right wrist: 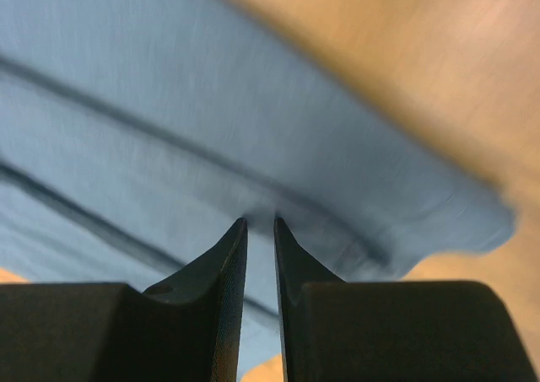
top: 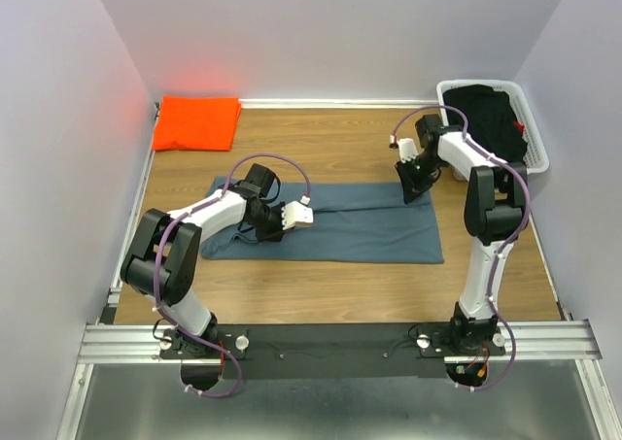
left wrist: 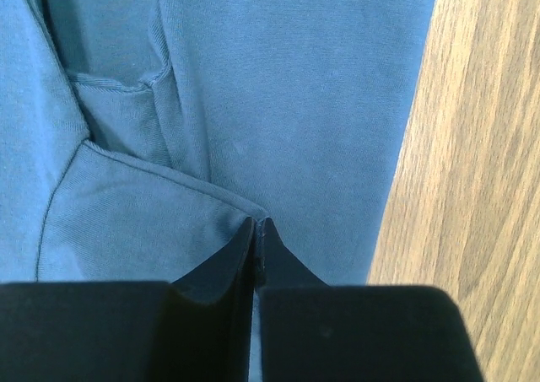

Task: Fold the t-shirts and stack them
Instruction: Fold the other side of the tshirt into a rectangle

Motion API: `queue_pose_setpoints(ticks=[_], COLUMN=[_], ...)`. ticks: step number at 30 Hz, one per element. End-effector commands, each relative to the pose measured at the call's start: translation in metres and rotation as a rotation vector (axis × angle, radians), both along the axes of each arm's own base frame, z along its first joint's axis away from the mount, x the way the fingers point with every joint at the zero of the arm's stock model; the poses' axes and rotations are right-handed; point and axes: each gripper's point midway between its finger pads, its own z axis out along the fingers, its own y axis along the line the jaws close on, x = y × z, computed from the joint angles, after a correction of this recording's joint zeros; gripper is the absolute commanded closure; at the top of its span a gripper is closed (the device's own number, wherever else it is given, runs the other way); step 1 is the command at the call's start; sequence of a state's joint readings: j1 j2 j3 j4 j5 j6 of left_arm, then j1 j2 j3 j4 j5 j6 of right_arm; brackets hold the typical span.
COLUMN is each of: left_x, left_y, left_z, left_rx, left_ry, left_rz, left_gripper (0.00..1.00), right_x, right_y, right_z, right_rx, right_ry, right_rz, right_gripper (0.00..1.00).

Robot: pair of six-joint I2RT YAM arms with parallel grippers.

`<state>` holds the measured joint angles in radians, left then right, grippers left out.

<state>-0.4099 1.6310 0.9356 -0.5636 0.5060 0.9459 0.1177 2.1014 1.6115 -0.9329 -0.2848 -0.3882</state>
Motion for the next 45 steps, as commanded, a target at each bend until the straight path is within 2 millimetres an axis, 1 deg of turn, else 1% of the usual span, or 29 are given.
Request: queue_pose_setpoints(ticks=[1,2,3,5,6,8,9,11,12,13,14,16,17,19,20,22,24,29,31,32,33,34,36,37,38,40,41,42,45], left_x=[0.003,0.002,0.002,0.001,0.0,0.0,0.0,0.0,0.0,0.0,0.0,0.002,0.004,0.005,0.004,0.005,0.005,0.004,0.004,0.004,0.004,0.004,0.004,0.004,0.003,0.003,0.003,0.003,0.001], left_y=[0.002,0.002,0.002,0.003,0.004,0.004,0.005,0.005,0.006,0.006,0.006,0.005,0.005,0.003,0.002,0.0,0.0,0.002,0.003,0.003,0.003,0.004,0.003,0.003,0.003,0.004,0.004,0.004,0.003], left_z=[-0.001,-0.002,-0.001,0.001,0.001,0.001,0.0,-0.001,-0.001,-0.001,-0.001,0.0,0.002,0.004,0.004,0.004,0.003,0.0,-0.001,-0.002,-0.002,-0.002,-0.002,-0.002,-0.003,-0.001,0.0,0.001,0.005], left_rx=[0.014,0.014,0.014,0.014,0.016,0.019,0.023,0.027,0.029,0.032,0.036,0.035,0.032,0.026,0.021,0.016,0.016,0.025,0.03,0.032,0.032,0.034,0.032,0.032,0.03,0.032,0.031,0.031,0.02], left_ry=[-0.023,-0.021,-0.022,-0.033,-0.031,-0.035,-0.032,-0.033,-0.036,-0.034,-0.036,-0.038,-0.042,-0.044,-0.039,-0.038,-0.034,-0.031,-0.032,-0.032,-0.031,-0.03,-0.031,-0.031,-0.03,-0.034,-0.039,-0.039,-0.036], left_rz=[-0.003,-0.005,-0.005,-0.013,-0.013,-0.017,-0.015,-0.018,-0.018,-0.018,-0.018,-0.017,-0.014,-0.013,-0.015,-0.015,-0.014,-0.018,-0.018,-0.018,-0.017,-0.015,-0.016,-0.016,-0.016,-0.015,-0.015,-0.013,-0.02], left_gripper=[0.91,0.91,0.91,0.91,0.91,0.91,0.92,0.92,0.92,0.92,0.92,0.92,0.92,0.92,0.92,0.92,0.92,0.92,0.92,0.92,0.92,0.92,0.92,0.92,0.92,0.92,0.92,0.92,0.92], right_x=[-0.017,-0.021,-0.031,-0.039,-0.042,-0.039,-0.03,-0.016,-0.009,0.007,0.013,0.031,0.036,0.041,0.043,0.043,0.041,0.034,0.028,0.024,0.024,0.019,0.012,0.008,-0.002,-0.015,-0.014,-0.021,-0.032], right_y=[-0.013,-0.015,-0.019,-0.024,-0.025,-0.024,-0.02,-0.014,-0.012,-0.01,-0.008,-0.009,-0.011,-0.013,-0.013,-0.015,-0.018,-0.025,-0.026,-0.027,-0.026,-0.027,-0.028,-0.027,-0.029,-0.03,-0.031,-0.032,-0.034], right_z=[0.02,0.027,0.024,0.025,0.028,0.035,0.044,0.051,0.052,0.053,0.052,0.044,0.039,0.032,0.024,0.017,0.008,-0.003,-0.001,0.003,0.003,0.008,0.011,0.017,0.012,0.012,0.016,0.013,0.012], right_rx=[-0.048,-0.053,-0.07,-0.091,-0.096,-0.092,-0.071,-0.044,-0.039,-0.032,-0.031,-0.044,-0.059,-0.075,-0.081,-0.092,-0.109,-0.143,-0.146,-0.146,-0.147,-0.146,-0.147,-0.141,-0.141,-0.146,-0.15,-0.15,-0.154], right_ry=[-0.034,-0.049,-0.03,-0.024,-0.027,-0.047,-0.076,-0.1,-0.108,-0.126,-0.129,-0.137,-0.137,-0.127,-0.114,-0.103,-0.083,-0.066,-0.061,-0.063,-0.064,-0.069,-0.068,-0.074,-0.052,-0.038,-0.049,-0.036,-0.023], right_rz=[0.023,0.036,0.042,0.065,0.066,0.064,0.058,0.028,0.014,-0.006,-0.014,-0.029,-0.04,-0.046,-0.043,-0.043,-0.045,-0.035,-0.032,-0.031,-0.025,-0.023,-0.019,-0.018,-0.013,-0.005,-0.007,-0.002,0.015], right_gripper=[0.74,0.75,0.75,0.78,0.78,0.78,0.77,0.75,0.74,0.73,0.72,0.72,0.73,0.73,0.73,0.73,0.74,0.74,0.74,0.74,0.74,0.74,0.74,0.74,0.74,0.74,0.74,0.74,0.74])
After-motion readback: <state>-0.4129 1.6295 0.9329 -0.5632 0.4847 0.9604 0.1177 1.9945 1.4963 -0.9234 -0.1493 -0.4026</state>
